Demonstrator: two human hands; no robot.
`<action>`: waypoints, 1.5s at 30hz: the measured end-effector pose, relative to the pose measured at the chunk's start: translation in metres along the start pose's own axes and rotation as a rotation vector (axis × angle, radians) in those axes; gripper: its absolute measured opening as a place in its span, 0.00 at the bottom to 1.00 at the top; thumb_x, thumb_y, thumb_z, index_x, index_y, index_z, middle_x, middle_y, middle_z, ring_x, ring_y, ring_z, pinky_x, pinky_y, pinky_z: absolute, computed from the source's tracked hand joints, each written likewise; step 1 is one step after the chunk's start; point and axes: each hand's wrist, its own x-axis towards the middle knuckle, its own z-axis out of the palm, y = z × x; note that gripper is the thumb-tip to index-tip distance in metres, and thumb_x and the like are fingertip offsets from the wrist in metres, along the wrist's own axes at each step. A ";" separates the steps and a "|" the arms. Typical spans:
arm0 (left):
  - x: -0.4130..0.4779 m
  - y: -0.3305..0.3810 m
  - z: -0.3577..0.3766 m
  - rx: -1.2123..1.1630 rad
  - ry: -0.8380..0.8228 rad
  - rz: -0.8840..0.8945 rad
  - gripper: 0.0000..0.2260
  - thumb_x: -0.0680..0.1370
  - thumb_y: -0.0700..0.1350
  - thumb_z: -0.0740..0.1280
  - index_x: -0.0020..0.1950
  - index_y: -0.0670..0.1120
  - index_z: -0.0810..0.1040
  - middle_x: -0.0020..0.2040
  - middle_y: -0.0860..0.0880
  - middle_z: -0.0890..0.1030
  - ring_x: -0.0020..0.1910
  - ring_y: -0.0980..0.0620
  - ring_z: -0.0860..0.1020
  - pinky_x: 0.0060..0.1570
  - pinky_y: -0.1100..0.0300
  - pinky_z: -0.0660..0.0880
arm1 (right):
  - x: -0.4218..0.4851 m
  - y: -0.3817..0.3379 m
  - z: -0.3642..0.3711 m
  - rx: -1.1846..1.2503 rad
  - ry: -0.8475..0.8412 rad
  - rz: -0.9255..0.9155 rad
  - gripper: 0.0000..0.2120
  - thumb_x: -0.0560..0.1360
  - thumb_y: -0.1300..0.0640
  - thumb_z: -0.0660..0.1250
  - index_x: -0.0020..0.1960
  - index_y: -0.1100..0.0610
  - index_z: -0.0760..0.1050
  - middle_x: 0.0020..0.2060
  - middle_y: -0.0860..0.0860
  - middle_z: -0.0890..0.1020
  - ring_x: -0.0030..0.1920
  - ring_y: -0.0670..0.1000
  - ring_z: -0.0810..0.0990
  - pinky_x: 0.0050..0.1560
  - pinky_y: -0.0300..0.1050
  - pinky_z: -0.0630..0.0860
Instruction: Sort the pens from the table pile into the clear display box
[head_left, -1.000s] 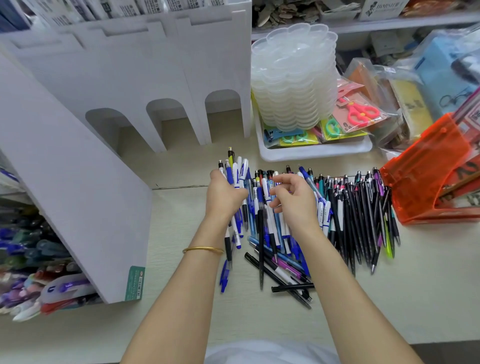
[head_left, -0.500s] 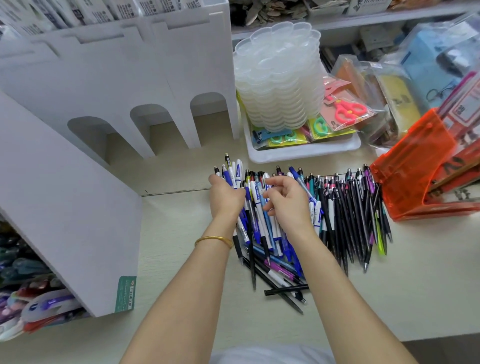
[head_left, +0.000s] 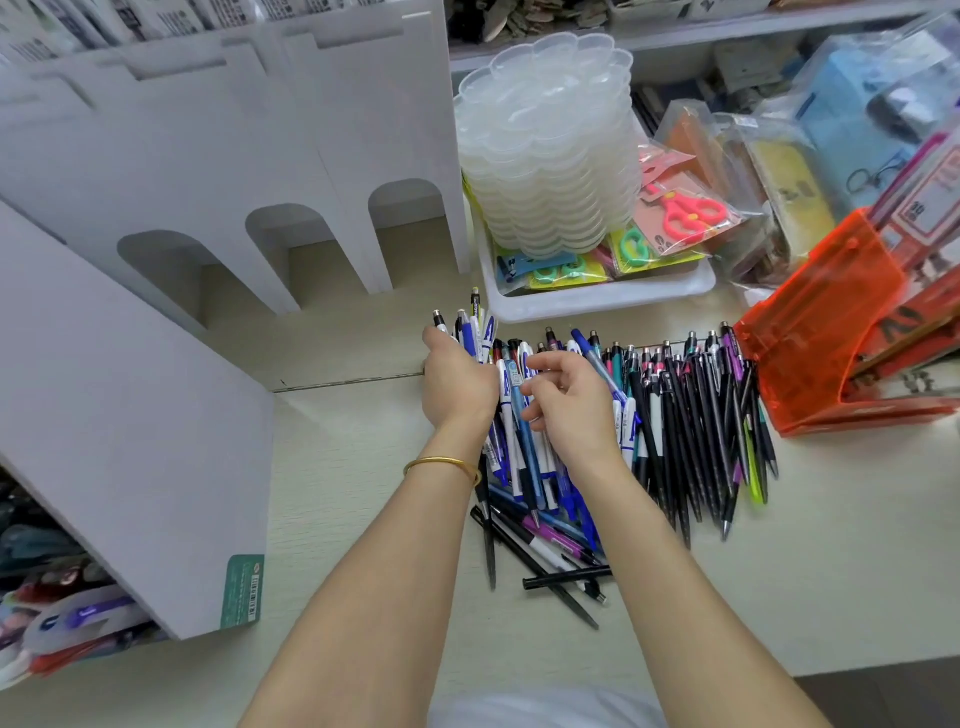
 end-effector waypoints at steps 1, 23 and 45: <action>-0.001 0.000 0.001 0.041 0.007 0.011 0.21 0.76 0.41 0.69 0.64 0.42 0.63 0.46 0.47 0.75 0.42 0.47 0.75 0.35 0.54 0.70 | 0.000 0.000 0.000 0.003 0.000 -0.001 0.14 0.77 0.68 0.57 0.51 0.51 0.73 0.42 0.53 0.79 0.31 0.44 0.77 0.33 0.35 0.76; -0.006 -0.010 -0.002 0.345 -0.081 0.042 0.32 0.74 0.42 0.72 0.71 0.42 0.58 0.56 0.42 0.78 0.53 0.42 0.79 0.39 0.52 0.72 | -0.004 -0.003 -0.001 0.004 0.018 -0.003 0.13 0.77 0.68 0.58 0.52 0.52 0.73 0.44 0.57 0.80 0.32 0.45 0.77 0.34 0.37 0.76; 0.006 -0.027 -0.052 -0.569 -0.096 -0.149 0.16 0.70 0.37 0.71 0.57 0.38 0.74 0.42 0.43 0.81 0.35 0.49 0.81 0.34 0.58 0.78 | -0.015 -0.002 0.013 -0.027 -0.053 -0.003 0.12 0.77 0.68 0.57 0.53 0.53 0.73 0.41 0.54 0.78 0.33 0.46 0.77 0.37 0.41 0.78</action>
